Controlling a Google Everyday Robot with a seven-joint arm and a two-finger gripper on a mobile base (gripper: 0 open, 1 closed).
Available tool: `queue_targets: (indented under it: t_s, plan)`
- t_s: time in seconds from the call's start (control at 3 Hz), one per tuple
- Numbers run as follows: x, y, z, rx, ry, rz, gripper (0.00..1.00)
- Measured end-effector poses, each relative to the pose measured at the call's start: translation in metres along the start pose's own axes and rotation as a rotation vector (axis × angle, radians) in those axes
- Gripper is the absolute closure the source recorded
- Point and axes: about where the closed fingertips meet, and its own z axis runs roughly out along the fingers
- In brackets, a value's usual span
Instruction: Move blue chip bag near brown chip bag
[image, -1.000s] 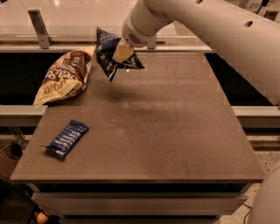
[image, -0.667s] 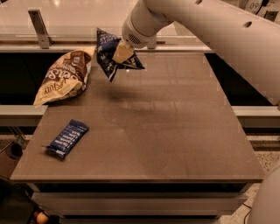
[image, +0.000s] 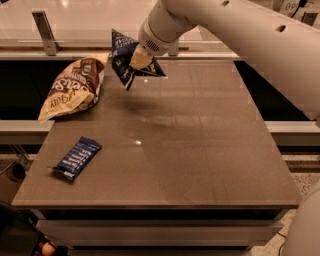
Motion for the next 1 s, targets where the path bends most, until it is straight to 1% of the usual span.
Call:
queue_targets:
  t_s: [0.33,0.67,1.0]
  plan:
    - [-0.0003,0.0012,0.0014,-0.003,0.001,-0.001,0.13]
    - [-0.0006,0.0023,0.0027,-0.005,0.001,-0.002,0.00]
    - [-0.0006,0.0023,0.0027,-0.005,0.001,-0.002,0.00]
